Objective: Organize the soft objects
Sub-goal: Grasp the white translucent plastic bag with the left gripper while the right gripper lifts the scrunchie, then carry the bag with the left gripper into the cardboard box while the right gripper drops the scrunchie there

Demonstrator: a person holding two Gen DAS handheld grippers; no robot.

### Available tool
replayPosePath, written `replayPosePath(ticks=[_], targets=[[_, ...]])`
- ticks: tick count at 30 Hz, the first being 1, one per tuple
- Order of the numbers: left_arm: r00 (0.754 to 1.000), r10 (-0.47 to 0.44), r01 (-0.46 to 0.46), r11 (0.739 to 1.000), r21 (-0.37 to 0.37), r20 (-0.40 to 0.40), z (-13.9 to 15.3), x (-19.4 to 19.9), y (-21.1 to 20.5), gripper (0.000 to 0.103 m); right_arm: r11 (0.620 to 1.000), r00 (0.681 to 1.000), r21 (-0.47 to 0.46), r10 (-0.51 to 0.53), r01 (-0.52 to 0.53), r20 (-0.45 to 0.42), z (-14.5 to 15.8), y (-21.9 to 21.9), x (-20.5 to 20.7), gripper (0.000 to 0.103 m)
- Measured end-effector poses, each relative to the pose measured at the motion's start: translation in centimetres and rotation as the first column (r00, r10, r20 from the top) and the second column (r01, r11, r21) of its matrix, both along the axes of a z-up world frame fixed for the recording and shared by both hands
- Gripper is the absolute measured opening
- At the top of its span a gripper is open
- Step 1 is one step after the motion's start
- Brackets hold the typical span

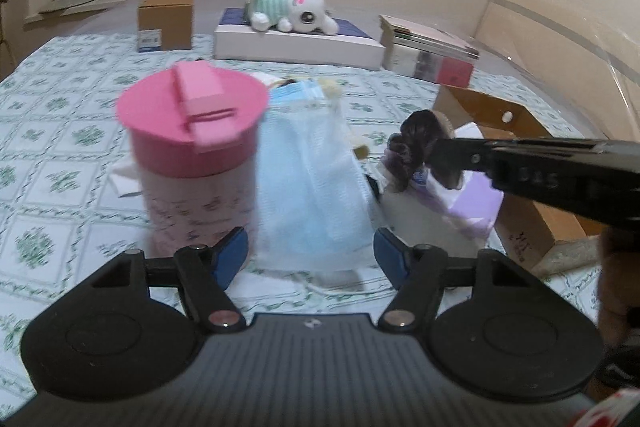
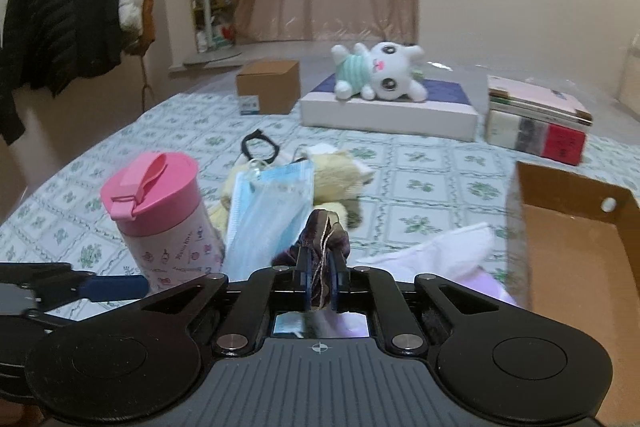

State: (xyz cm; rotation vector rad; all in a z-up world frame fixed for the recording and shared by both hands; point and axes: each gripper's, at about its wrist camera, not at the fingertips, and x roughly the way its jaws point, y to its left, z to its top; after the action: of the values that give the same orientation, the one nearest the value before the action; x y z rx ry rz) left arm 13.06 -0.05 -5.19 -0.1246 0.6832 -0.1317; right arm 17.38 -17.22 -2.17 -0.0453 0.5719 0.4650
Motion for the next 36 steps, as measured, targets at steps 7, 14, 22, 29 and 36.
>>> replayPosePath(ticks=[7, 14, 22, 29, 36], targets=[[0.998, -0.056, 0.057, 0.996, 0.069, -0.020, -1.6, 2.2, -2.4, 0.066, 0.996, 0.997, 0.032, -0.078, 0.078, 0.024, 1.2, -3.1, -1.0, 0.008], [1.000, -0.030, 0.030, 0.984, 0.178, -0.008, -3.3, 4.2, -4.1, 0.042, 0.994, 0.994, 0.029, -0.109, 0.108, 0.018, 1.1, -4.6, -1.2, 0.008], [1.000, -0.015, 0.018, 0.982, 0.187, -0.015, -3.2, 3.4, -3.9, 0.005, 0.994, 0.994, 0.038, -0.107, 0.107, 0.012, 1.1, -4.9, -1.6, 0.008], [0.999, -0.023, 0.020, 0.994, 0.110, 0.032, 0.4, 0.0, -3.0, 0.002, 0.993, 0.994, 0.057, -0.108, 0.106, 0.018, 2.2, -5.2, -3.1, 0.008], [0.991, -0.064, 0.053, 0.994, 0.095, 0.119, 5.0, -3.3, -4.2, 0.002, 0.987, 0.988, 0.080, -0.146, 0.142, 0.043, 3.8, -6.6, -6.1, 0.008]])
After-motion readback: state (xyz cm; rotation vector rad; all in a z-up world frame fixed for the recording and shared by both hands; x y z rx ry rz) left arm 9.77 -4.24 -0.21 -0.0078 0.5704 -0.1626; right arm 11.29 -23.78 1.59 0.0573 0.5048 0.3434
